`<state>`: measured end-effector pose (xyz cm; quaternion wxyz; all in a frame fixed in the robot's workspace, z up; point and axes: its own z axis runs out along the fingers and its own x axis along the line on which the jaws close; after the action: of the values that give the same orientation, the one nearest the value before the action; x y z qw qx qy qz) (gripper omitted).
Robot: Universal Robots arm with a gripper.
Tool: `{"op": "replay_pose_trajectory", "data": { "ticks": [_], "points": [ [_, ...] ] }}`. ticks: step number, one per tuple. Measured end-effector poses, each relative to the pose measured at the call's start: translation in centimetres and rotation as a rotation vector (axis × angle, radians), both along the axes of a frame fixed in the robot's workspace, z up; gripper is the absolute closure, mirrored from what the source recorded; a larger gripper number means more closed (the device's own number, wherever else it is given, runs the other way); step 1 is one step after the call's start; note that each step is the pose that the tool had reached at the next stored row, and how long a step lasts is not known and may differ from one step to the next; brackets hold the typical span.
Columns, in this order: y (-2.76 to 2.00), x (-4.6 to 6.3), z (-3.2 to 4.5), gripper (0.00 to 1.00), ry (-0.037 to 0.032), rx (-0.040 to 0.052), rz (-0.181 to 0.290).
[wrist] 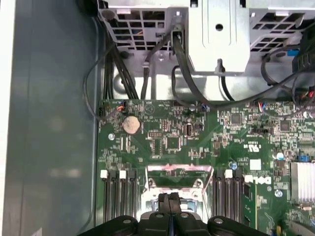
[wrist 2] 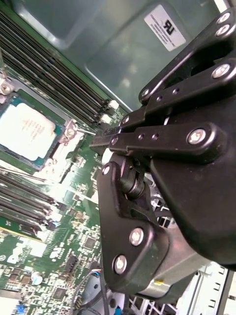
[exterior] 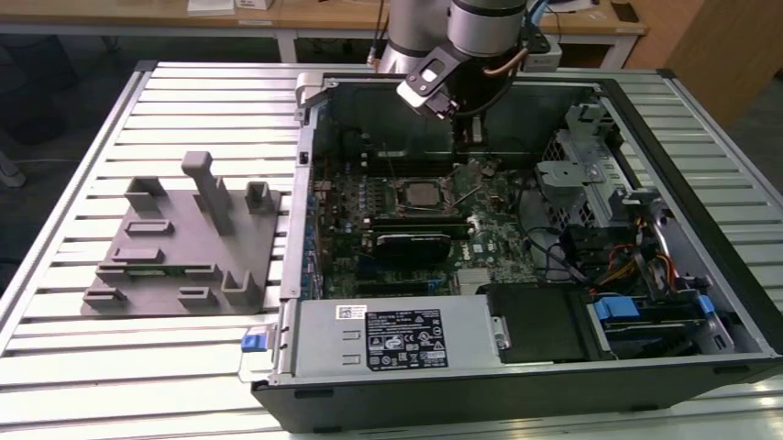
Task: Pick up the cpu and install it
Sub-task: 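Close the cpu cover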
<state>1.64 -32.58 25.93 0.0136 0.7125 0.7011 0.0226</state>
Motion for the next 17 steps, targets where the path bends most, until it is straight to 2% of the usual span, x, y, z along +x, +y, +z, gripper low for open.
{"op": "replay_pose_trajectory", "data": {
  "ticks": [9,17],
  "points": [
    [0.16,1.1,0.0,0.89,0.0,0.0,0.0],
    [0.34,2.6,0.0,0.89,0.0,0.0,0.0]
  ]
}}
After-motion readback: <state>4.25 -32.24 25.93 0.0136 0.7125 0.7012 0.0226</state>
